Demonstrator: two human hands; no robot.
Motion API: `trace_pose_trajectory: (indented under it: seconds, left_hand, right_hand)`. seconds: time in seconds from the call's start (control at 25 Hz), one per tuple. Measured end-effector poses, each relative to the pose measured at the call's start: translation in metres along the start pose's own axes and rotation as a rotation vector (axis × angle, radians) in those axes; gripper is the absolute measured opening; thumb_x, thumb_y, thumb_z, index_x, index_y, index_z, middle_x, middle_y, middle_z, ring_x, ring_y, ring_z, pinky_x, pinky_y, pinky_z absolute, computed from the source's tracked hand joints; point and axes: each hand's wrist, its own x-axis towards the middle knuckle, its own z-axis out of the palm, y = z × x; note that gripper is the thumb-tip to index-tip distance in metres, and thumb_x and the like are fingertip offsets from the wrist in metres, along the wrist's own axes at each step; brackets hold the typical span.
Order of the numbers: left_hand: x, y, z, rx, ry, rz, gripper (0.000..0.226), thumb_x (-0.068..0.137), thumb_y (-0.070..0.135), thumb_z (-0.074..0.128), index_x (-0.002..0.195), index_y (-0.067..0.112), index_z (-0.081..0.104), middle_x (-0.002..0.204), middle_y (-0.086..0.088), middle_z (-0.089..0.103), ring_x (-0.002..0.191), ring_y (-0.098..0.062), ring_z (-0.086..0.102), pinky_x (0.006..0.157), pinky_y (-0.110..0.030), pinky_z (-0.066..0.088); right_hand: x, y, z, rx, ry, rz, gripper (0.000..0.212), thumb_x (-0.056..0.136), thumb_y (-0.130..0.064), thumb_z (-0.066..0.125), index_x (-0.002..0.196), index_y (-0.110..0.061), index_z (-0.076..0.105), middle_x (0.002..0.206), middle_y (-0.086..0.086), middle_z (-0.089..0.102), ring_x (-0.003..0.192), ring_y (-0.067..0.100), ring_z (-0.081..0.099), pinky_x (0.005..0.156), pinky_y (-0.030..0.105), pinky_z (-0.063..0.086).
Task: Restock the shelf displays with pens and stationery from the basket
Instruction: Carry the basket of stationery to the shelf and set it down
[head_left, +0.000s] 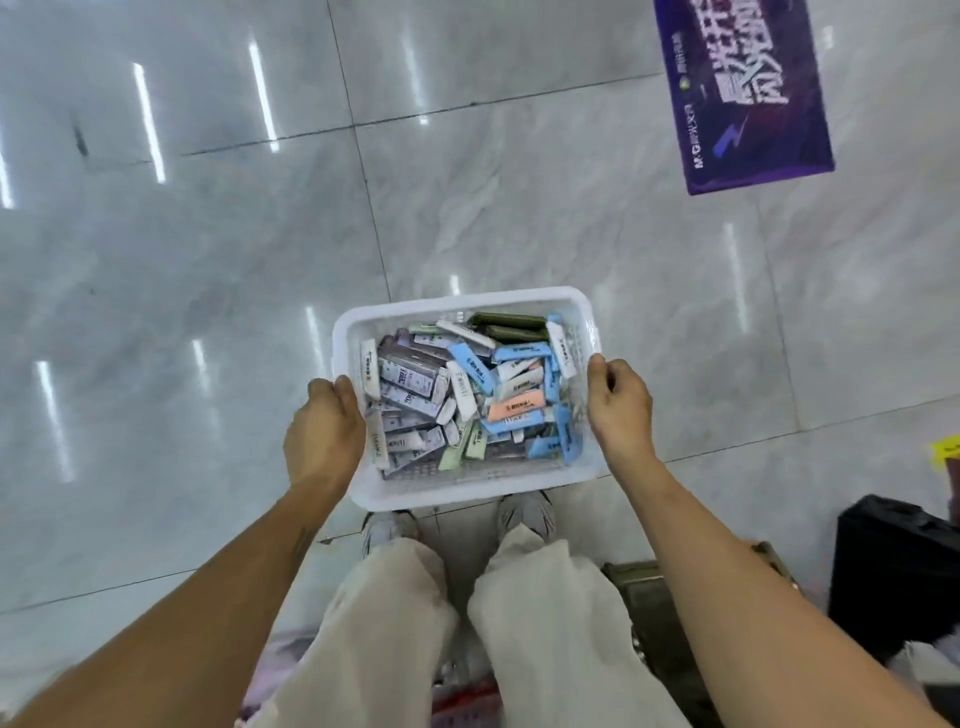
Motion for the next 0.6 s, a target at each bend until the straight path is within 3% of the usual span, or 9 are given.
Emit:
trace_pose_trajectory:
  seconds: [0.12, 0.24, 0.44, 0.6]
  left_hand:
    - [-0.028, 0.021, -0.093, -0.157, 0.016, 0.047, 0.038, 0.105, 0.038, 0.028, 0.084, 0.01, 0.041, 0.07, -0.008, 0.054, 0.064, -0.031, 0.054, 0.055, -0.038, 0.039]
    - [-0.056, 0.047, -0.189, -0.264, 0.149, 0.065, 0.039, 0.104, 0.039, 0.03, 0.076, 0.014, 0.038, 0.064, -0.004, 0.049, 0.057, -0.021, 0.046, 0.049, -0.034, 0.03]
    - [-0.083, 0.079, -0.313, -0.403, 0.224, 0.098, 0.038, 0.104, 0.04, 0.035, 0.076, 0.016, 0.04, 0.065, 0.001, 0.048, 0.056, -0.011, 0.043, 0.049, -0.033, 0.031]
    - [-0.086, 0.097, -0.389, -0.48, 0.274, 0.199, 0.038, 0.104, 0.037, 0.039, 0.071, 0.02, 0.037, 0.062, 0.004, 0.046, 0.053, -0.001, 0.045, 0.045, -0.019, 0.03]
  right_hand:
    - [-0.05, -0.074, -0.042, 0.008, -0.007, -0.07, 0.044, 0.104, -0.042, 0.045, 0.074, -0.009, 0.046, 0.065, 0.002, 0.049, 0.058, 0.012, 0.045, 0.049, 0.021, 0.035]
    - [-0.103, -0.153, -0.079, 0.061, -0.014, -0.127, 0.048, 0.103, -0.044, 0.046, 0.07, -0.009, 0.045, 0.063, 0.004, 0.049, 0.058, 0.016, 0.045, 0.054, 0.031, 0.038]
    - [-0.165, -0.264, -0.121, 0.139, 0.041, -0.228, 0.049, 0.102, -0.049, 0.047, 0.068, -0.014, 0.045, 0.063, 0.004, 0.052, 0.059, 0.016, 0.049, 0.053, 0.032, 0.04]
    - [-0.195, -0.336, -0.141, 0.139, 0.057, -0.254, 0.05, 0.103, -0.048, 0.045, 0.07, -0.011, 0.047, 0.07, 0.013, 0.059, 0.066, 0.027, 0.057, 0.059, 0.04, 0.045]
